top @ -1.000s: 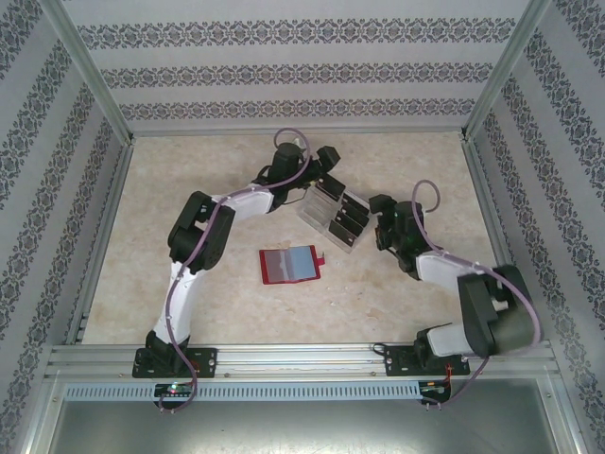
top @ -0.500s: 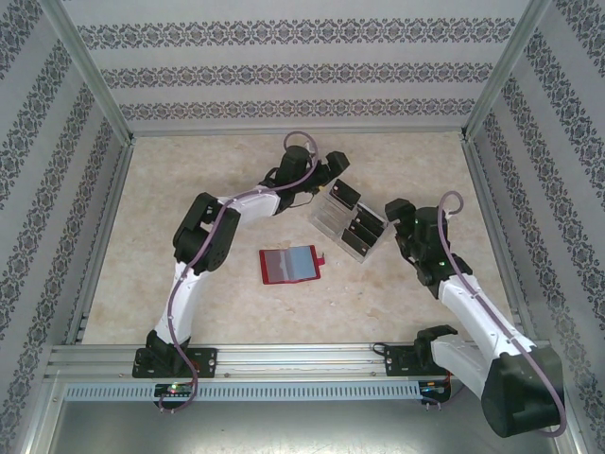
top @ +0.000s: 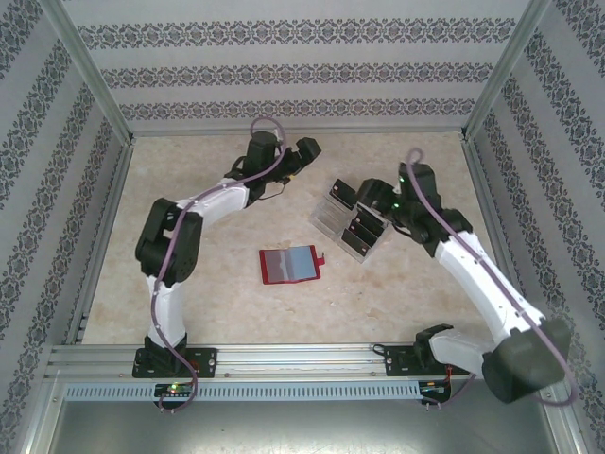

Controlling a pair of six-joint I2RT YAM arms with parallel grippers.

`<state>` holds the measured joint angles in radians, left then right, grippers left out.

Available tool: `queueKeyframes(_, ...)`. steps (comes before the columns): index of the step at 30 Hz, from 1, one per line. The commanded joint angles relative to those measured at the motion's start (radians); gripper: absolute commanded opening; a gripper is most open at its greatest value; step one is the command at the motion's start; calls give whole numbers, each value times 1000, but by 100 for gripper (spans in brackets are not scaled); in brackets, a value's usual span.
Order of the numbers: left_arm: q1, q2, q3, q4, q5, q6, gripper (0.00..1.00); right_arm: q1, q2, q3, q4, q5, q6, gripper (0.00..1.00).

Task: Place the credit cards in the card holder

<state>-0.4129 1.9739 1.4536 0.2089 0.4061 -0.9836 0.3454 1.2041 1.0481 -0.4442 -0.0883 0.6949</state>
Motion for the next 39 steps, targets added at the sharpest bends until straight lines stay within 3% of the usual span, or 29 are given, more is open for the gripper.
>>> queueKeyframes(1,12,-133,-57,-266,-28,165,100,96,127,128,-171,-16,-225,71)
queueKeyframes(8,13,-419,-303,-520,-189,341,100,232,403,386,-349,107,-445,43)
queueKeyframes(14,28,-634,-545,-564,-283,338,100,285,611,550,-479,228,-575,29)
queueKeyframes(20,74,-722,-692,-504,-270,273,100,337,761,651,-537,315,-632,27)
queueKeyframes(39,79,-689,-715,-448,-226,256,100,331,939,722,-558,391,-657,28)
